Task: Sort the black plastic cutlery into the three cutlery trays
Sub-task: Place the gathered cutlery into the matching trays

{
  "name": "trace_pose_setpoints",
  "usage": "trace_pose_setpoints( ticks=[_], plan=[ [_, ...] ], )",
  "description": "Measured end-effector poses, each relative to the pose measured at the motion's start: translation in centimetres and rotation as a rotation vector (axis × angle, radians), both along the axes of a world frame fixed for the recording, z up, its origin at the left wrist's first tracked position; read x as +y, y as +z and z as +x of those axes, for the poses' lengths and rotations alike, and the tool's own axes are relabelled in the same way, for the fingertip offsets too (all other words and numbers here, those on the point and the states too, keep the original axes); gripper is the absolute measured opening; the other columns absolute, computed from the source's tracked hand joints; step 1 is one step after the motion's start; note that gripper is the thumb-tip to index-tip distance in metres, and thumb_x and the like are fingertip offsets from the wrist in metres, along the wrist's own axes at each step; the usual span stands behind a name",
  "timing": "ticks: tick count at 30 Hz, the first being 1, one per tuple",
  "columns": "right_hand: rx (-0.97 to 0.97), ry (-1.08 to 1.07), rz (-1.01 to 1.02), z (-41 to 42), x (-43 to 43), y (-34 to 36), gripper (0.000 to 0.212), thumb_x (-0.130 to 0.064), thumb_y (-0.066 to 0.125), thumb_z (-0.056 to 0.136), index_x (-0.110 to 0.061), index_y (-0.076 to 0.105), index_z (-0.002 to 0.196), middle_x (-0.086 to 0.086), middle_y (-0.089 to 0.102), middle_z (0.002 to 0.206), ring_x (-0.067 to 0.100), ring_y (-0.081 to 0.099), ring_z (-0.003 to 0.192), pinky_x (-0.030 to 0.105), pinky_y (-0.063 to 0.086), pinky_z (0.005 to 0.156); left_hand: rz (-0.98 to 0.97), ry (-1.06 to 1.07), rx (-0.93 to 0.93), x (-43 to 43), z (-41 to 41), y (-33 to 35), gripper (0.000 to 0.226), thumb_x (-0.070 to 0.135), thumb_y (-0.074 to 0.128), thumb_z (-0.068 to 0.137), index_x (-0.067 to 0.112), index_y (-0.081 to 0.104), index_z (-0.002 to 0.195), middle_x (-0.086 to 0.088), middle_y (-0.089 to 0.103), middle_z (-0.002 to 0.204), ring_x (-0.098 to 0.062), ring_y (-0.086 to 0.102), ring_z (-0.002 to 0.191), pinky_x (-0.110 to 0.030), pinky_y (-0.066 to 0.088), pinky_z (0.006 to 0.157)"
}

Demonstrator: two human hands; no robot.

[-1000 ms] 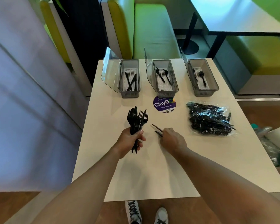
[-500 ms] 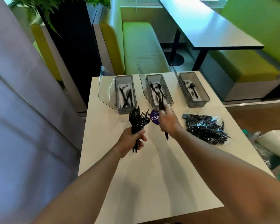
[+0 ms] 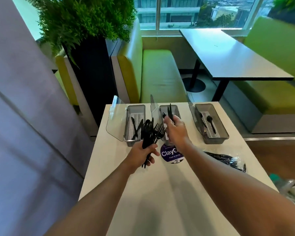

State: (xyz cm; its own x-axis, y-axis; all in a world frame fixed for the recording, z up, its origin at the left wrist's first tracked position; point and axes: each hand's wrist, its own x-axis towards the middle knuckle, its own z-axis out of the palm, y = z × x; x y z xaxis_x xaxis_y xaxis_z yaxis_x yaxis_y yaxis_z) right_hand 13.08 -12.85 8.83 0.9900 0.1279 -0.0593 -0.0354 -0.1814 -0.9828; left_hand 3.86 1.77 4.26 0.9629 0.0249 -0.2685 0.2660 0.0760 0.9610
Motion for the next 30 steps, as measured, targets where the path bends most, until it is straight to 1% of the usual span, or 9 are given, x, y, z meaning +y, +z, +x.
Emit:
trace_pose_setpoints(
  ticks=[2,5,9,13,17,21,25,28,30],
  plan=[
    [-0.022,0.043,-0.045,0.9,-0.2,0.3,0.037,-0.049,0.068,0.090,-0.012,0.066,0.095,0.012,0.071,0.080,0.017,0.062,0.066,0.043,0.053,0.066,0.022,0.025,-0.006,-0.6,0.9,0.2,0.019,0.022,0.065,0.098,0.006,0.061,0.107,-0.013,0.073,0.083,-0.022,0.058,0.052,-0.030,0.045,0.047],
    [-0.008,0.048,-0.119,2.4,-0.6,0.3,0.029,-0.030,0.076,0.089,-0.003,0.066,0.091,0.005,0.066,0.073,0.014,0.058,0.063,0.033,0.051,0.062,0.053,0.064,-0.022,-1.7,2.1,0.3,0.019,0.022,0.064,0.098,0.006,0.060,0.106,-0.014,0.073,0.081,-0.021,0.056,0.051,-0.030,0.043,0.046],
    [0.062,0.046,-0.079,3.8,-1.0,0.7,0.021,-0.021,0.068,0.095,0.000,0.067,0.097,0.006,0.064,0.079,0.014,0.056,0.065,0.028,0.046,0.059,0.053,0.125,-0.018,-3.3,2.1,0.0,0.019,0.022,0.063,0.099,0.005,0.057,0.103,-0.011,0.066,0.073,-0.020,0.050,0.050,-0.029,0.042,0.046],
    [0.106,-0.084,0.079,6.6,-1.5,2.5,0.015,-0.024,0.049,0.104,-0.013,0.059,0.101,0.011,0.072,0.092,0.017,0.059,0.067,0.030,0.044,0.053,0.019,0.158,0.031,-3.7,2.0,-0.5,0.014,0.023,0.060,0.101,0.008,0.061,0.101,-0.003,0.059,0.066,-0.016,0.044,0.051,-0.027,0.039,0.047],
    [0.016,-0.183,0.053,7.9,-2.2,4.4,0.017,-0.026,0.044,0.105,-0.015,0.056,0.101,0.004,0.072,0.069,0.006,0.055,0.047,0.025,0.041,0.045,0.025,0.083,0.042,-2.6,2.3,-0.9,0.018,0.024,0.058,0.102,0.006,0.062,0.103,-0.002,0.055,0.064,-0.015,0.042,0.050,-0.027,0.038,0.047],
    [-0.003,0.030,0.116,6.7,-1.1,3.9,0.023,-0.020,0.048,0.106,-0.009,0.059,0.089,-0.005,0.053,0.049,0.006,0.045,0.038,0.020,0.038,0.040,0.026,0.057,0.048,-1.6,2.2,-1.1,0.019,0.024,0.057,0.102,0.006,0.063,0.104,-0.002,0.053,0.064,-0.014,0.041,0.049,-0.026,0.036,0.047],
    [0.040,0.241,-0.001,5.7,0.0,2.0,0.022,-0.026,0.056,0.103,-0.007,0.067,0.098,-0.003,0.047,0.054,0.006,0.037,0.036,0.021,0.030,0.034,0.034,0.005,0.041,-0.2,1.9,-0.9,0.021,0.025,0.056,0.103,0.006,0.065,0.104,-0.002,0.055,0.064,-0.013,0.042,0.050,-0.025,0.036,0.046],
    [-0.020,0.332,-0.146,5.2,1.2,1.8,0.014,-0.027,0.072,0.093,-0.015,0.075,0.100,-0.015,0.061,0.066,-0.005,0.053,0.048,0.012,0.039,0.055,0.035,-0.019,0.046,1.1,1.5,-0.7,0.025,0.027,0.056,0.103,0.005,0.067,0.107,-0.001,0.056,0.065,-0.011,0.044,0.049,-0.024,0.036,0.046],
    [-0.011,0.382,-0.178,5.3,1.7,1.8,0.009,-0.020,0.079,0.087,-0.022,0.077,0.095,-0.012,0.067,0.080,-0.006,0.058,0.065,0.018,0.043,0.071,0.042,-0.024,0.058,1.8,1.2,-0.7,0.027,0.027,0.056,0.103,0.003,0.067,0.110,-0.001,0.056,0.065,-0.012,0.043,0.050,-0.024,0.036,0.046]
  ],
)
